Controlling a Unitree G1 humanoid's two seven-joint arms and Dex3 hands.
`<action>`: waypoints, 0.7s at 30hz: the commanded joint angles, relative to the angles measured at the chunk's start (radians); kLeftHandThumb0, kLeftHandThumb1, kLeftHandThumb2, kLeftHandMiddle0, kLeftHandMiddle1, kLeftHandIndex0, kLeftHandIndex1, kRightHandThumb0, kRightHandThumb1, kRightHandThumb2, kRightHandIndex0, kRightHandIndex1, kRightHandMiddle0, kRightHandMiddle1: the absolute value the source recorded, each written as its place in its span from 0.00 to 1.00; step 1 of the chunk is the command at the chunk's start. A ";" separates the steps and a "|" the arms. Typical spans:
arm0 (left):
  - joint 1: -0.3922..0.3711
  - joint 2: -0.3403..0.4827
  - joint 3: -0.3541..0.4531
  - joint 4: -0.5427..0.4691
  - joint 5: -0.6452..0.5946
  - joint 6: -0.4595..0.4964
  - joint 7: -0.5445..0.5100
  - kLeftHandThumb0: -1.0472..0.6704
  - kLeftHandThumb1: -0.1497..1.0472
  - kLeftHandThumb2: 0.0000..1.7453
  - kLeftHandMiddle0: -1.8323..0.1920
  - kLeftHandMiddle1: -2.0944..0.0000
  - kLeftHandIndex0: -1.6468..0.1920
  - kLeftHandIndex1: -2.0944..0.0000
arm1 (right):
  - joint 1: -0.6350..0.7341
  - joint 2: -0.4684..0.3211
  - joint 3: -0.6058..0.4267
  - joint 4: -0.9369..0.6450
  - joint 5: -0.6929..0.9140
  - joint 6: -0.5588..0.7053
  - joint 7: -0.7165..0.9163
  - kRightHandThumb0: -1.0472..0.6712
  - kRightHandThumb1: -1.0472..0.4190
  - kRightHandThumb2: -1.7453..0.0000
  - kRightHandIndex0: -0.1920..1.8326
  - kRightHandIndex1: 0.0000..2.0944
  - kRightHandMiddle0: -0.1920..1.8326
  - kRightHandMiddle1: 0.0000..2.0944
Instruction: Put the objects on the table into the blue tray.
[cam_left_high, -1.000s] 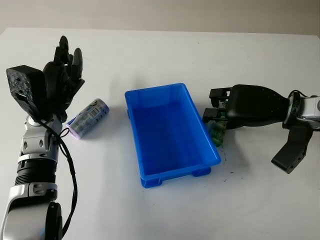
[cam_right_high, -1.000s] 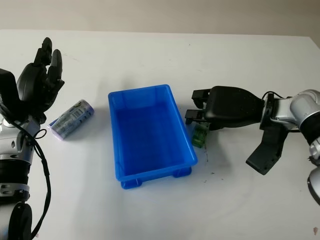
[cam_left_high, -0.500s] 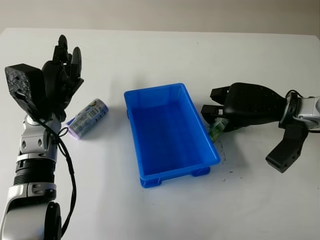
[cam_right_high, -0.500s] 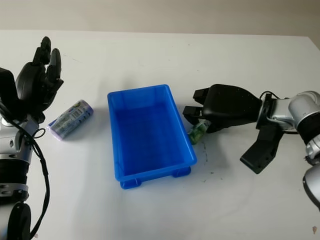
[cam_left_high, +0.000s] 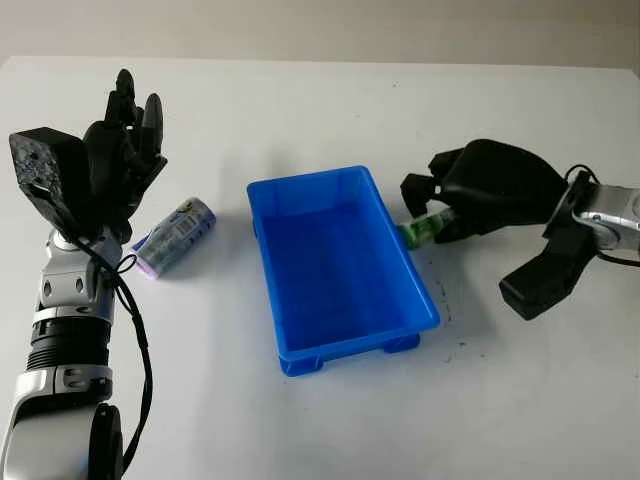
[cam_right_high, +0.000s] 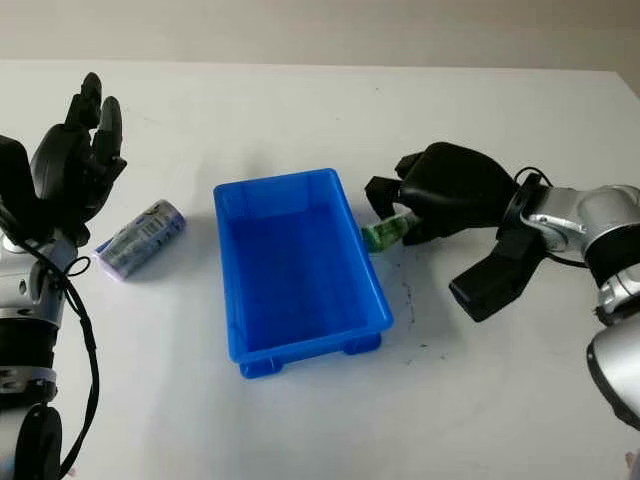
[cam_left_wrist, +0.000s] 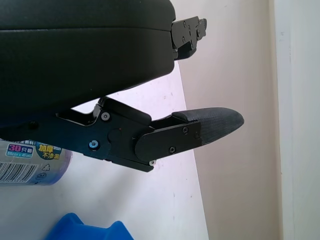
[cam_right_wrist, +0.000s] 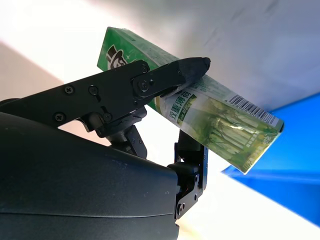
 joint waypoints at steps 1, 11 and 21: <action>0.010 0.020 0.006 -0.016 0.008 0.003 0.003 0.17 1.00 0.36 1.00 1.00 1.00 1.00 | -0.049 0.003 -0.023 0.003 0.008 0.031 -0.013 0.33 0.00 0.92 0.39 0.94 0.35 0.96; 0.000 0.024 -0.004 -0.011 0.013 0.013 -0.007 0.18 1.00 0.37 1.00 1.00 1.00 1.00 | -0.134 0.029 -0.126 0.022 0.120 0.067 -0.008 0.34 0.00 0.95 0.44 0.94 0.41 0.90; 0.002 0.015 0.001 -0.012 0.011 0.008 -0.002 0.18 1.00 0.36 1.00 1.00 1.00 1.00 | -0.134 0.085 -0.193 -0.131 0.184 0.003 -0.039 0.34 0.00 0.94 0.48 0.95 0.43 0.96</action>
